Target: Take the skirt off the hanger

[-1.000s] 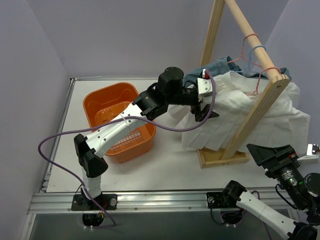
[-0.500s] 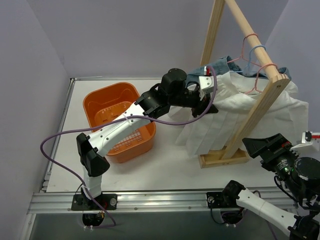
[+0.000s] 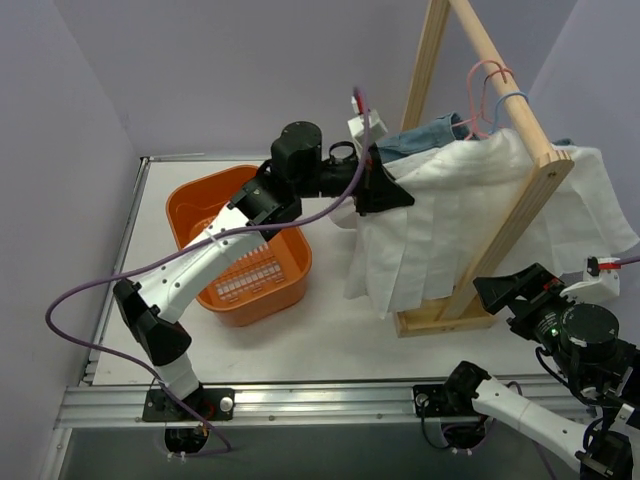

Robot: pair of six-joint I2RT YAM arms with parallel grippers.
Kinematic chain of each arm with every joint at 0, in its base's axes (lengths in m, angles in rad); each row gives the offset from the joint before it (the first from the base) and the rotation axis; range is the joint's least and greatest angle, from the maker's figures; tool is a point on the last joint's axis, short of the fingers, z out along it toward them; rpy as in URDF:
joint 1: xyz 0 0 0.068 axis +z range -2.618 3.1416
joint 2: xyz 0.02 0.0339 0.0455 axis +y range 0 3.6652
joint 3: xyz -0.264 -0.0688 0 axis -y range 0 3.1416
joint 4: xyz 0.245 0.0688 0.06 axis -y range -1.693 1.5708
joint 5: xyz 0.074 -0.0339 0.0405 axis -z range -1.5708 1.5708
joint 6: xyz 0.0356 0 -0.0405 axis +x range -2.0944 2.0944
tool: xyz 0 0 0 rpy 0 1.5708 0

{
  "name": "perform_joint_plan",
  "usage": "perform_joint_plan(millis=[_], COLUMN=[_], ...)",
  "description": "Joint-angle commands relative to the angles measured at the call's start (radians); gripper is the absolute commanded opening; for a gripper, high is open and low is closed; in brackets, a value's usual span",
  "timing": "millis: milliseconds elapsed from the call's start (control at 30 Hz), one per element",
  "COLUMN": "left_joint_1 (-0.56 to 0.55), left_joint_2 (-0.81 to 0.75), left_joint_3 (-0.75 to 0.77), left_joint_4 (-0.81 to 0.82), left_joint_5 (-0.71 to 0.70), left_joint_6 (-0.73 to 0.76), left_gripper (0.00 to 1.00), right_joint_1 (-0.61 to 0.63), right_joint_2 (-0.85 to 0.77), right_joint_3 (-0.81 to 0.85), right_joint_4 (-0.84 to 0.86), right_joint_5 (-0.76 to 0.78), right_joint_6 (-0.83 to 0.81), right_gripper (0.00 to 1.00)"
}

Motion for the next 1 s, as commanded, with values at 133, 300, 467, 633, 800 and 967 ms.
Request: perform_joint_plan(millis=[133,300,467,633,800,967], left_joint_1=[0.075,0.101,0.118,0.129,0.143,0.147], left_joint_2=[-0.225,-0.366,-0.49,-0.586,-0.638,-0.67], left_joint_3=[-0.171,-0.314,-0.443,-0.54,-0.621,-0.667], left_joint_4=[0.321,0.263,0.122,-0.049,-0.194,-0.331], left_joint_5=[0.131,0.127,0.122,0.024,-0.063,-0.181], left_joint_6=[-0.182,-0.15,-0.099,-0.014,0.022,0.048], left_gripper=[0.02,0.02,0.02,0.02,0.02,0.02], right_joint_1=[0.007,0.01,0.031,0.053,0.042,0.033], right_joint_2=[0.029,0.054,-0.023,0.034,0.232,0.263], right_joint_3=[-0.006,0.006,0.008,0.035,0.005,-0.034], right_joint_4=[-0.005,-0.013,0.091,0.054,0.053,0.17], right_joint_5=[0.063,0.061,-0.015,-0.052,-0.175,-0.244], right_joint_6=[-0.059,-0.079,-0.157,-0.194,-0.281,-0.309], right_gripper=[1.0,1.0,1.0,0.96,0.96,0.96])
